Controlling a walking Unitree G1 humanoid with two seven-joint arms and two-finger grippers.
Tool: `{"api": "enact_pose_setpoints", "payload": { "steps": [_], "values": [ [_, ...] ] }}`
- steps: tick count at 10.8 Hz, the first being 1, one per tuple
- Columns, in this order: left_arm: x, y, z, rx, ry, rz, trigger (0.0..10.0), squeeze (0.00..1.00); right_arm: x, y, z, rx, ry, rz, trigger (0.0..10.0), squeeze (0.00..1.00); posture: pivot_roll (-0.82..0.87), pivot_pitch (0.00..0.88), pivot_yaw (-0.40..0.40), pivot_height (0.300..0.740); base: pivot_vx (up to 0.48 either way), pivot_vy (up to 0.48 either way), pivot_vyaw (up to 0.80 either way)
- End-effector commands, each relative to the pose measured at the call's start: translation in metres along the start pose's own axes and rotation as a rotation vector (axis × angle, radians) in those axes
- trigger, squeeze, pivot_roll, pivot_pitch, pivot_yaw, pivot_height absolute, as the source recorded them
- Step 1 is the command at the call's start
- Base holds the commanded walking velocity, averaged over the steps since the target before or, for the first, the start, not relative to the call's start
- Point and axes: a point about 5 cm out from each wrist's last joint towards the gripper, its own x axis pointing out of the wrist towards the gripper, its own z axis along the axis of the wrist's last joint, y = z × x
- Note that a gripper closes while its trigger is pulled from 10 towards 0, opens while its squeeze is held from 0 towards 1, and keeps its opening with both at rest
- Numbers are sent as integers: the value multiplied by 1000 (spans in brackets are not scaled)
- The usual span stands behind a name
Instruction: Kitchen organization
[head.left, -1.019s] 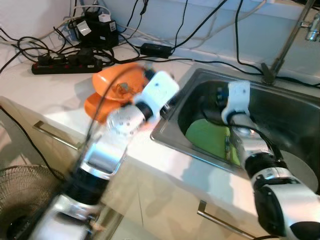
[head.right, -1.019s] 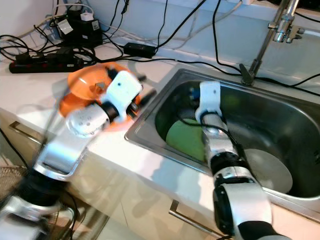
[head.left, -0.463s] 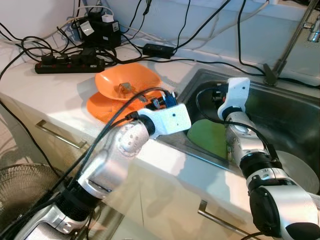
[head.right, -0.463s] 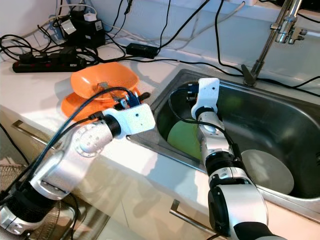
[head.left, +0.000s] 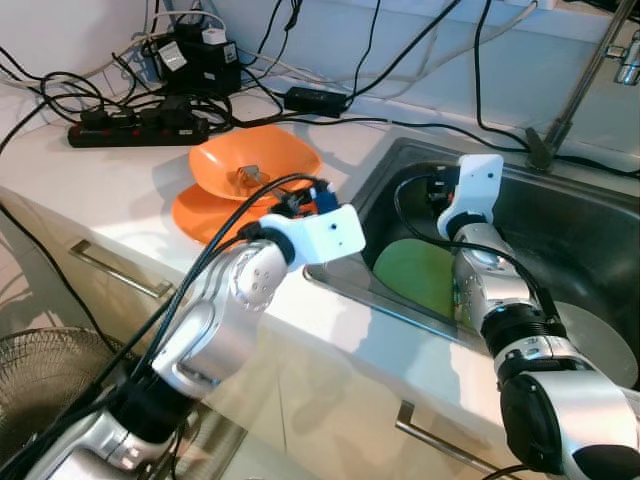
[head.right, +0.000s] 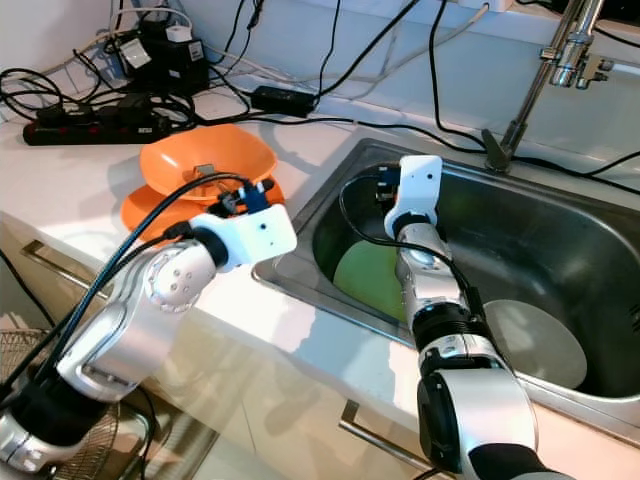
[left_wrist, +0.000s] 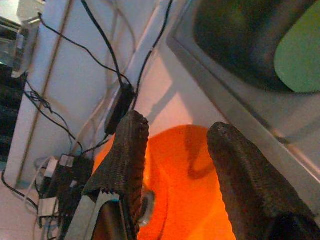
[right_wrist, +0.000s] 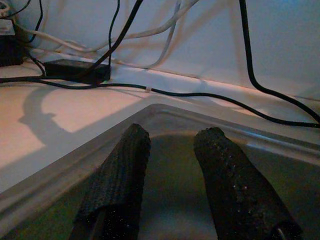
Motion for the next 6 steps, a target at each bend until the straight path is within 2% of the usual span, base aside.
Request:
{"api": "enact_pose_setpoints", "payload": {
  "steps": [1, 2, 3, 5, 6],
  "values": [
    [-8, 5, -1, 40, -8, 34, 10000, 0, -1, -4, 1, 8, -9, -9, 10000, 0, 272, 13, -55, 740, 0, 0, 0],
    [-18, 4, -7, 112, -41, 100, 10000, 0, -1, -4, 1, 12, -9, -12, 10000, 0, 280, 20, -60, 740, 0, 0, 0],
    [-22, 1, -11, 114, -59, 112, 10000, 0, -1, -4, 0, 14, -8, -12, 10000, 0, 280, 20, -60, 740, 0, 0, 0],
    [-35, -13, -35, 144, -69, 135, 10000, 0, -2, 0, -2, 23, -5, -7, 10000, 0, 287, 26, -61, 740, 0, 0, 0],
    [-37, -15, -38, 143, -75, 145, 10000, 0, -2, 0, -3, 24, -5, -8, 10000, 0, 288, 27, -61, 740, 0, 0, 0]
  ]
}}
